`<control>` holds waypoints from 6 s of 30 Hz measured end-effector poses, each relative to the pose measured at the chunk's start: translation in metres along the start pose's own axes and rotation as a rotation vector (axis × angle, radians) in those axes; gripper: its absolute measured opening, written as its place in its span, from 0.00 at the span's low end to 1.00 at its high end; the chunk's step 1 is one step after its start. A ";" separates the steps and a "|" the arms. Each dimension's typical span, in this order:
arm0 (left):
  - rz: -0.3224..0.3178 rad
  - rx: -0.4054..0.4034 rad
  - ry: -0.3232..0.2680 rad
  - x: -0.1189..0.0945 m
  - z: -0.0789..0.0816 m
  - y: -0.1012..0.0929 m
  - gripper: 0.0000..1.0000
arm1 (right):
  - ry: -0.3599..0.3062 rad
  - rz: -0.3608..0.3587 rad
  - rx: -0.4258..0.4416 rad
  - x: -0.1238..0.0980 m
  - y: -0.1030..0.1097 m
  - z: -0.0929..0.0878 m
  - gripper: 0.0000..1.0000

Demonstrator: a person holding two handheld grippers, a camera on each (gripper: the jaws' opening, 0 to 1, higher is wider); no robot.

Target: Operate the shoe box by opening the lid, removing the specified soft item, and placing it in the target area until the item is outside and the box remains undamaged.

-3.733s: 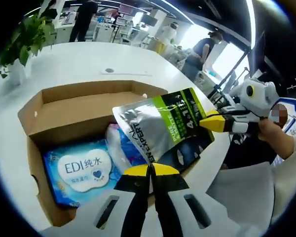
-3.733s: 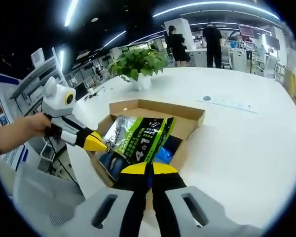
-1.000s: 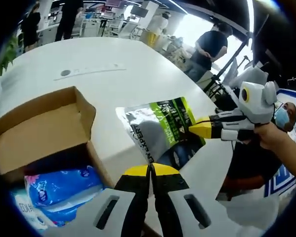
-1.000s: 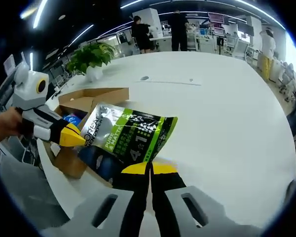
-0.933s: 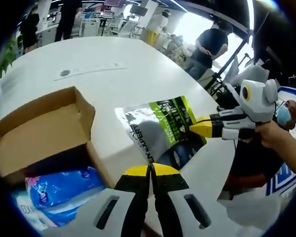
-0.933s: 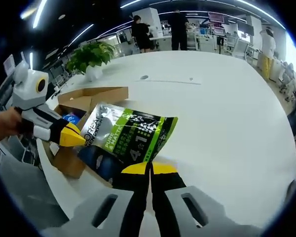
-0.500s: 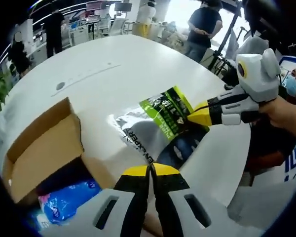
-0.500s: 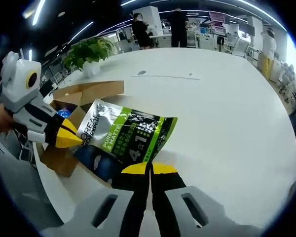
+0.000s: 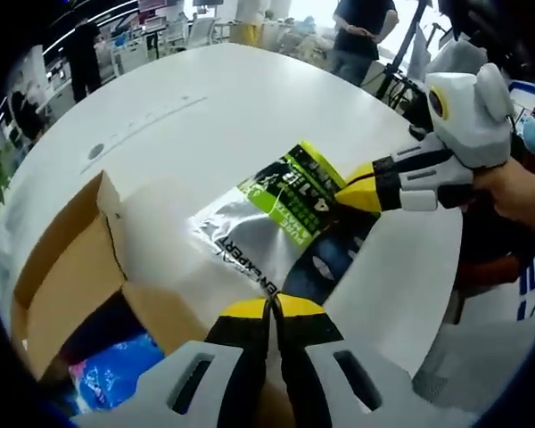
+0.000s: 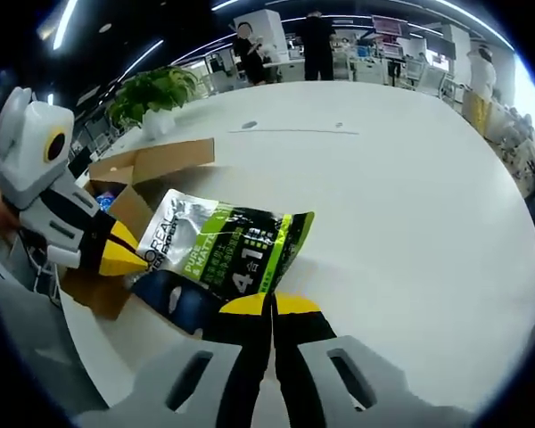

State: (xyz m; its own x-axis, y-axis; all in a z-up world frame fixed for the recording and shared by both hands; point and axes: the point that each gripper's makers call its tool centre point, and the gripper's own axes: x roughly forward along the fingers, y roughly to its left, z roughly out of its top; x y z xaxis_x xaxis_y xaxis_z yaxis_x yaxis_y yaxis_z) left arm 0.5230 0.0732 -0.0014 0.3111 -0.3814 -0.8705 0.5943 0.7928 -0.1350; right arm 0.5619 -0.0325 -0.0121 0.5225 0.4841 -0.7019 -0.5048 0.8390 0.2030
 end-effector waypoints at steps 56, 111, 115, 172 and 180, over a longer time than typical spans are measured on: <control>0.091 0.250 0.004 -0.003 0.006 -0.003 0.14 | 0.029 -0.060 -0.115 0.002 -0.020 -0.017 0.05; -0.022 0.118 -0.253 -0.119 -0.026 0.045 0.32 | -0.062 0.209 -0.538 -0.059 0.130 0.076 0.33; -0.036 0.137 -0.264 -0.122 -0.031 0.049 0.31 | -0.064 0.234 -0.574 -0.053 0.144 0.082 0.33; -0.083 0.213 -0.107 -0.086 -0.080 0.070 0.01 | 0.120 0.319 -0.837 0.071 0.219 0.051 0.07; -0.074 0.190 -0.140 -0.093 -0.076 0.071 0.00 | 0.069 0.317 -0.843 0.068 0.222 0.064 0.00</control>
State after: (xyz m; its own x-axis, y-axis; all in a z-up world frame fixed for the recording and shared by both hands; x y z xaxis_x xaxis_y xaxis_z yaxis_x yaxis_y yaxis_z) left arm 0.4803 0.2011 0.0342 0.3530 -0.5080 -0.7857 0.7441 0.6615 -0.0934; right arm 0.5289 0.2023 0.0290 0.2448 0.6230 -0.7429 -0.9684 0.1952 -0.1554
